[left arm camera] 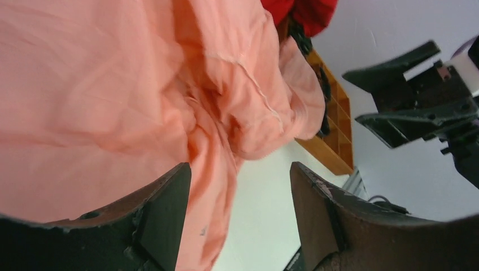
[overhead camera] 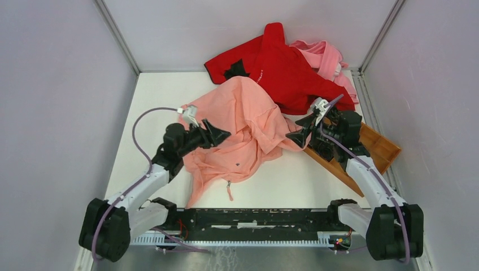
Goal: Zip up the jacket
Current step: Flatten out the jacket at the center of the board.
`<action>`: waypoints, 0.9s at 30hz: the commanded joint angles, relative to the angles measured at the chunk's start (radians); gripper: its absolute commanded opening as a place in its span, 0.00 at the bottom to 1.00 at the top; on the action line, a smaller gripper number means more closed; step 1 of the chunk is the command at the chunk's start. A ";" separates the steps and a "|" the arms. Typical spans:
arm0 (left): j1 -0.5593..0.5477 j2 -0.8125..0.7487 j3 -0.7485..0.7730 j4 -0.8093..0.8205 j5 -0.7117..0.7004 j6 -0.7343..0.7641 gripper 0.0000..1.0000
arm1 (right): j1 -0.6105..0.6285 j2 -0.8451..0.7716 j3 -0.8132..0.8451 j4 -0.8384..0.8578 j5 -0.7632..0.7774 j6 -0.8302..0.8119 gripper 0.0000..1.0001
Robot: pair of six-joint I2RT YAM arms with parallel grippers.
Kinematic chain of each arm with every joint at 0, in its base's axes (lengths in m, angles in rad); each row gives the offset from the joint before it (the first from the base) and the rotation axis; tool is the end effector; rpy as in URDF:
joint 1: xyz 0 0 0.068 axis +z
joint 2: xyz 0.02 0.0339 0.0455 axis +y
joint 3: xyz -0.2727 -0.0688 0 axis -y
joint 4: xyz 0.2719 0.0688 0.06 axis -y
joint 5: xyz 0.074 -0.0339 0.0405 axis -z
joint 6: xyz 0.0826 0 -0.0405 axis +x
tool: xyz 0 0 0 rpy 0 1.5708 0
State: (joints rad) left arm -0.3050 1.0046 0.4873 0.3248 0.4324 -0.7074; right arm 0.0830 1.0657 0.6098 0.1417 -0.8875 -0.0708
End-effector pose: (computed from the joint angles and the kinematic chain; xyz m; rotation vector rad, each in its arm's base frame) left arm 0.2624 -0.1189 0.2328 -0.0418 1.8827 -1.0962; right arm 0.2723 0.0869 0.2473 -0.7350 1.6938 0.8374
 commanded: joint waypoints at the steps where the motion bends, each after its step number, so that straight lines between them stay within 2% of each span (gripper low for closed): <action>1: -0.281 0.006 0.073 0.113 -0.164 0.027 0.72 | -0.058 -0.051 -0.050 0.185 -0.020 0.143 0.79; 6: -0.618 0.131 0.211 -0.105 -0.675 0.350 0.74 | -0.126 -0.062 -0.101 0.267 -0.044 0.239 0.79; 9: -0.737 0.247 0.293 -0.127 -0.835 0.500 0.75 | -0.160 -0.067 -0.113 0.291 -0.045 0.287 0.79; 12: -0.805 0.363 0.374 -0.104 -0.862 0.640 0.78 | -0.190 -0.067 -0.128 0.325 -0.052 0.330 0.79; 19: -0.813 0.640 0.612 -0.223 -0.833 0.780 0.78 | -0.246 -0.073 -0.160 0.367 -0.075 0.373 0.80; 23: -0.812 0.763 0.746 -0.331 -0.863 0.779 0.73 | -0.263 -0.065 -0.168 0.372 -0.083 0.382 0.80; 27: -0.813 0.861 0.848 -0.429 -0.920 0.770 0.63 | -0.266 -0.058 -0.166 0.371 -0.089 0.388 0.79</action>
State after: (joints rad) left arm -1.1179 1.8011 1.2301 0.0040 -0.4023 0.0135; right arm -0.1768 1.0122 0.4465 0.4553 -0.9466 0.2947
